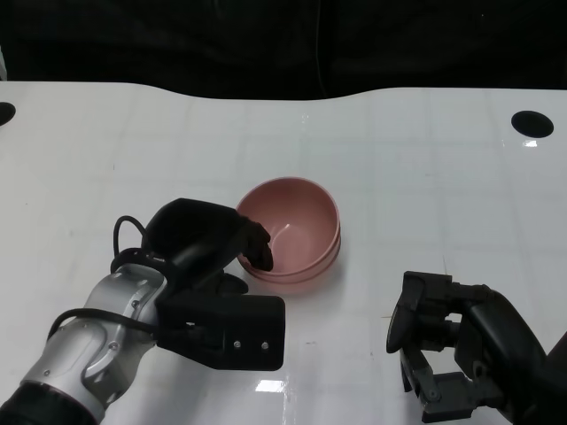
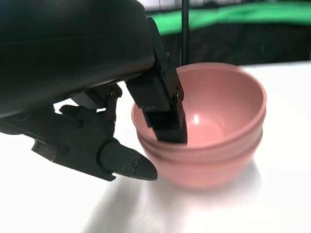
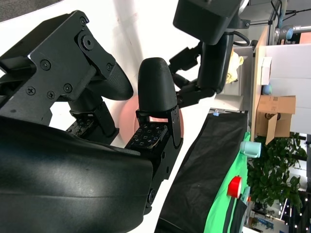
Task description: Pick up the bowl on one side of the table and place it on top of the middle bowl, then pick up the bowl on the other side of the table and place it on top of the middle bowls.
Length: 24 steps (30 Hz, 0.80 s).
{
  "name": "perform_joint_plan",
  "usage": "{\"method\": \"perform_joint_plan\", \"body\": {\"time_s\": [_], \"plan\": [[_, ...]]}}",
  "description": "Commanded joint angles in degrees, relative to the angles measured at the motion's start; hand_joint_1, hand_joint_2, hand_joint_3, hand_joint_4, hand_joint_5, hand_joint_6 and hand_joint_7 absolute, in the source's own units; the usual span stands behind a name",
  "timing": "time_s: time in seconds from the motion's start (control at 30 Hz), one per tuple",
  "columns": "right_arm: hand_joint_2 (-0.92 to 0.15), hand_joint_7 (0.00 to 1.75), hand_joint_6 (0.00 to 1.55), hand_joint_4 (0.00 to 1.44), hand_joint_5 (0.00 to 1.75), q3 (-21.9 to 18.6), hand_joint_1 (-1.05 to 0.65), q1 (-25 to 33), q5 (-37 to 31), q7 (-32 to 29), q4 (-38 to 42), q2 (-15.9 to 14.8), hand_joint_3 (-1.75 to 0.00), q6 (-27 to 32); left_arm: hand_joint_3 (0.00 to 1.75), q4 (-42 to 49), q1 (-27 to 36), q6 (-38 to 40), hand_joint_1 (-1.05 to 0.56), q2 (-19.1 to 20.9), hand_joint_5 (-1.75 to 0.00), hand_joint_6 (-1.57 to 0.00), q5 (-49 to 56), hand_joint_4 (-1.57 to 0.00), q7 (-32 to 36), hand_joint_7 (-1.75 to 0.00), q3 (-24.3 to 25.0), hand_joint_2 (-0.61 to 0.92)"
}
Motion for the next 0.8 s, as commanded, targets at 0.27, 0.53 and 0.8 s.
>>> {"method": "perform_joint_plan", "body": {"time_s": [0.27, 0.53, 0.8], "plan": [[-0.29, 1.53, 0.84, 0.94, 1.75, -0.37, -0.08, 0.14, 0.49, 0.10, -0.30, 0.09, -1.58, -0.33, 0.13, -14.60, 4.78, 3.46, -0.59, 3.91, -0.24, -0.21, -2.86, -0.13, -5.61, 0.00, 4.24, 0.92], [-0.29, 1.53, 0.84, 0.94, 1.75, -0.29, -0.08, 0.01, 0.39, -0.11, -0.53, 0.26, -1.58, 0.20, 0.13, -24.96, 9.55, 3.66, -0.63, 6.64, -0.30, -0.21, -4.07, -0.09, -7.12, -0.02, 8.61, 0.92], [-0.30, 1.53, 0.84, 0.93, 1.75, -0.35, -0.06, -0.13, 0.28, -0.21, -0.80, 0.23, -1.58, 1.10, 0.14, -31.92, 18.73, -0.96, -0.59, 7.70, -0.46, -0.29, -13.53, -0.17, -5.33, -0.04, 17.23, 0.92]]}}
